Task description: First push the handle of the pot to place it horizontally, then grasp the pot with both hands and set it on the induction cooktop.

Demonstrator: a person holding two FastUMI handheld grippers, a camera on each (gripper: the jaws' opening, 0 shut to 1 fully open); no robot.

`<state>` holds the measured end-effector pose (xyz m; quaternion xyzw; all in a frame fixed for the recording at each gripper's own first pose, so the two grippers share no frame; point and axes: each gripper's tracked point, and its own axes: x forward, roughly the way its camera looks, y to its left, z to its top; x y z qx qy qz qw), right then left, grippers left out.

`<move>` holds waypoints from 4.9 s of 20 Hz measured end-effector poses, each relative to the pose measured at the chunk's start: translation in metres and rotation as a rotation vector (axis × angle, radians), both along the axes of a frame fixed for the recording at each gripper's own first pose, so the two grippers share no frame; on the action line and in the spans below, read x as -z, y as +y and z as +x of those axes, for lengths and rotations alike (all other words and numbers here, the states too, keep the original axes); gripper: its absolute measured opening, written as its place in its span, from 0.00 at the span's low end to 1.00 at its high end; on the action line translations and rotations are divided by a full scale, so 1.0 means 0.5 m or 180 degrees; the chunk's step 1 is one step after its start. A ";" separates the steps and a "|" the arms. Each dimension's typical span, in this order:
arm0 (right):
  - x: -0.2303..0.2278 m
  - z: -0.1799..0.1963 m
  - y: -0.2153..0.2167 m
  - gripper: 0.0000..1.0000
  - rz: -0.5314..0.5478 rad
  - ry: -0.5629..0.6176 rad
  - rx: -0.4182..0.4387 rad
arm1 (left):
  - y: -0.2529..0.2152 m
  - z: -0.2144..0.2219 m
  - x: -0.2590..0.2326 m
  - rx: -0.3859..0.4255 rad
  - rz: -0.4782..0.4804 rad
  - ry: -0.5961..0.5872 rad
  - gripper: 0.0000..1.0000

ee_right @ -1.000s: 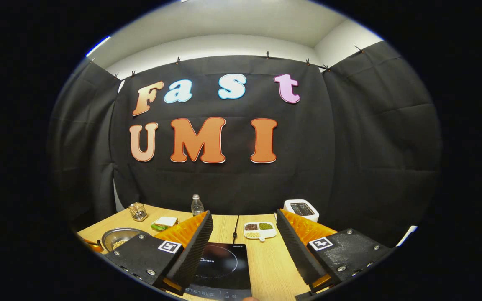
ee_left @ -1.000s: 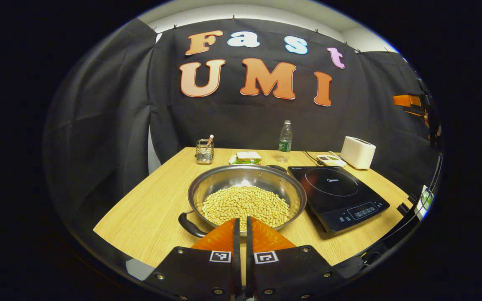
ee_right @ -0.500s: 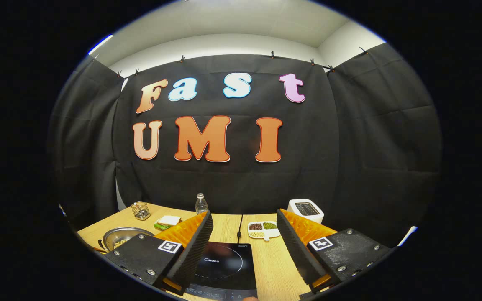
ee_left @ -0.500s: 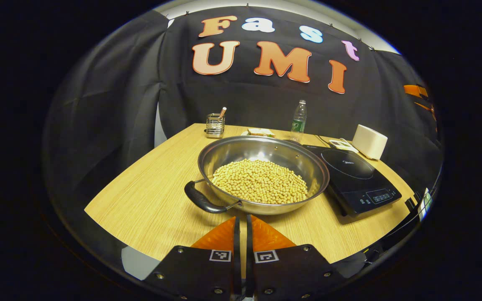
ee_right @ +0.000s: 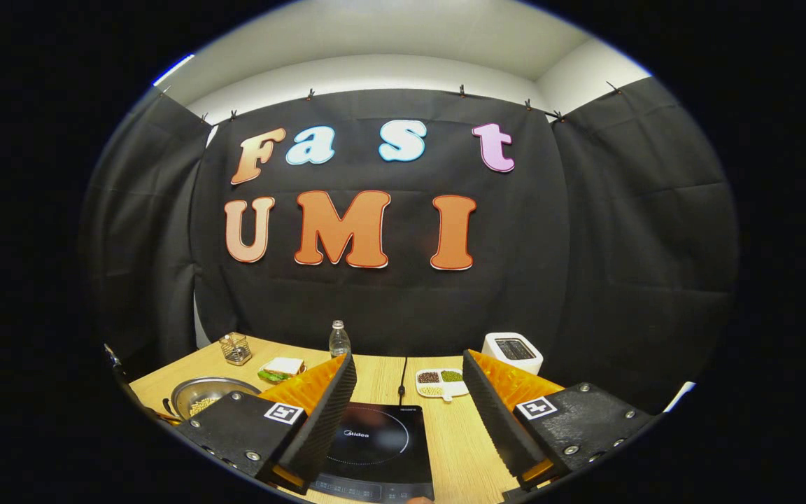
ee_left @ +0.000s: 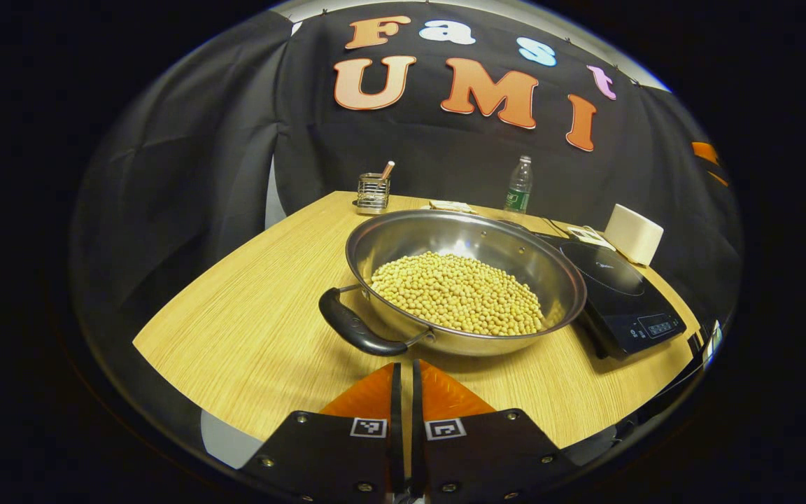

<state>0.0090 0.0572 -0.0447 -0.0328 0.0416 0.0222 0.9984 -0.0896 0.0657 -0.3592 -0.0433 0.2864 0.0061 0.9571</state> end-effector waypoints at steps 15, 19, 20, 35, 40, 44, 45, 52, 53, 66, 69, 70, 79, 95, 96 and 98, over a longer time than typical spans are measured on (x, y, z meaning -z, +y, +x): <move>-0.018 -0.001 -0.002 1.00 0.0051 -0.0082 0.0052 | 0.052 0.047 -0.010 -0.0001 0.0054 0.0013 0.06; -0.016 -0.004 -0.008 0.95 0.0054 -0.0090 0.0063 | 0.077 0.063 -0.007 -0.0029 0.0058 0.0009 0.06; -0.018 -0.005 -0.008 0.95 0.0057 -0.0089 0.0070 | 0.080 0.065 -0.006 -0.0027 0.0064 0.0008 0.06; 0.008 0.008 -0.022 1.00 0.0096 -0.0044 0.0166 | 0.159 0.129 0.002 -0.0002 0.0139 0.0028 0.03; 0.020 0.017 -0.029 0.95 0.0075 -0.0015 0.0233 | 0.187 0.158 0.003 -0.0024 0.0131 0.0014 0.03; 0.031 0.033 -0.020 0.95 0.0064 0.0015 0.0248 | 0.205 0.181 0.006 -0.0027 0.0127 0.0022 0.03; 0.034 0.034 -0.021 0.95 0.0060 0.0022 0.0253 | 0.209 0.185 0.006 -0.0027 0.0134 0.0028 0.03; 0.053 0.052 -0.012 1.00 0.0099 0.0057 0.0289 | 0.231 0.219 0.009 0.0002 0.0185 0.0043 0.03; 0.056 0.054 -0.012 1.00 0.0100 0.0070 0.0293 | 0.232 0.224 0.009 0.0010 0.0187 0.0036 0.03; 0.066 0.062 -0.004 0.95 0.0076 0.0125 0.0326 | 0.249 0.275 0.012 0.0084 0.0188 -0.0019 0.02; 0.069 0.063 -0.002 0.95 0.0090 0.0139 0.0345 | 0.250 0.277 0.012 0.0107 0.0127 -0.0023 0.02; 0.072 0.063 0.001 0.95 0.0096 0.0145 0.0351 | 0.252 0.278 0.013 0.0109 0.0116 -0.0024 0.02; 0.114 0.060 0.145 0.95 0.0060 0.0131 0.0188 | 0.260 0.242 -0.021 0.0028 -0.0101 -0.0166 0.02; 0.468 0.116 0.511 0.95 0.0127 0.1188 -0.0290 | 0.247 0.347 -0.057 0.0154 0.0118 -0.0480 0.85; 0.489 0.127 0.522 0.95 0.0106 0.1260 -0.0281 | 0.250 0.349 -0.049 0.0145 0.0083 -0.0467 0.85; 0.531 0.138 0.539 0.96 0.0058 0.1382 -0.0284 | 0.255 0.356 -0.039 0.0118 0.0064 -0.0452 0.85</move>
